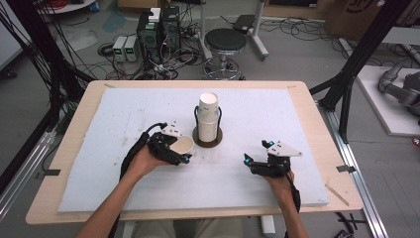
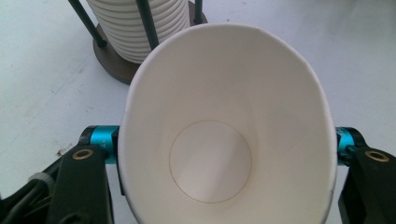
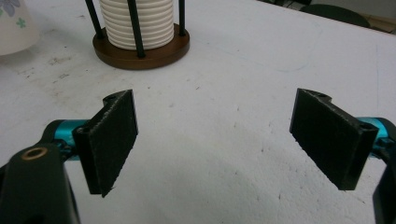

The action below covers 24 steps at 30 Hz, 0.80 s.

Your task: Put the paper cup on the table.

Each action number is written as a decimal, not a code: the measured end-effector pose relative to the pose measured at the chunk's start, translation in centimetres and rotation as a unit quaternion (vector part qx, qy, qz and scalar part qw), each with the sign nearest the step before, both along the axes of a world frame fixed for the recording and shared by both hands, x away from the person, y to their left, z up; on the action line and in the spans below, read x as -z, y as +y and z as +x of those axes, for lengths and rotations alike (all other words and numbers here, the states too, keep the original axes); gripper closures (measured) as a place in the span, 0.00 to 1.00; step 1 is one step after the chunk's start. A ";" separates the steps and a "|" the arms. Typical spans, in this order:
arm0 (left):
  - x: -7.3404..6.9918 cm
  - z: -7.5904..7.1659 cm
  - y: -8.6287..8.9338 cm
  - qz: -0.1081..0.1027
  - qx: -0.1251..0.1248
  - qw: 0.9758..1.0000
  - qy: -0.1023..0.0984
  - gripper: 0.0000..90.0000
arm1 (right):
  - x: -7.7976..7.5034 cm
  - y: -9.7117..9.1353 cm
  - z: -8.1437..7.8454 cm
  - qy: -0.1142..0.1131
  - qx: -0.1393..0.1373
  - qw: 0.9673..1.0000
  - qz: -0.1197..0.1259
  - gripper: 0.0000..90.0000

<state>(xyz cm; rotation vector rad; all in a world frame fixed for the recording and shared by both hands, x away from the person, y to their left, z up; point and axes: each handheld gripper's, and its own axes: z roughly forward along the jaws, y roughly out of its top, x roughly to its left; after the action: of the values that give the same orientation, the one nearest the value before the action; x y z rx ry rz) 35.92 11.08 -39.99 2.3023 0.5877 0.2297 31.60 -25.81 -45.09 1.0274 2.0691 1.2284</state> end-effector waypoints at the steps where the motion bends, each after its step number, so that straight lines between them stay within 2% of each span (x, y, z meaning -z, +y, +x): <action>1: 0.1 0.1 -0.1 0.000 0.001 1.000 0.000 0.36 | 0.0 0.0 0.0 -0.002 0.000 1.000 -0.001 0.17; 10: 0.7 0.5 -0.8 0.005 0.002 1.000 0.002 0.36 | 0.0 0.0 0.0 -0.003 0.000 1.000 -0.001 0.17; 16: 1.1 0.6 -1.2 0.021 0.009 1.000 0.008 0.36 | 0.0 0.0 -0.1 -0.001 0.001 1.000 0.000 0.17; 24: 1.2 0.8 -1.1 0.015 0.008 1.000 0.015 0.35 | 0.0 0.0 -0.1 -0.002 0.000 1.000 0.000 0.17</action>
<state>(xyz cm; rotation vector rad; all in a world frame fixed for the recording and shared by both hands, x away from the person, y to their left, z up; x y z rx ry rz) 36.74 10.01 -41.18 2.3419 0.5848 0.1971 31.51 -25.79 -45.08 1.0242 2.0650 1.2297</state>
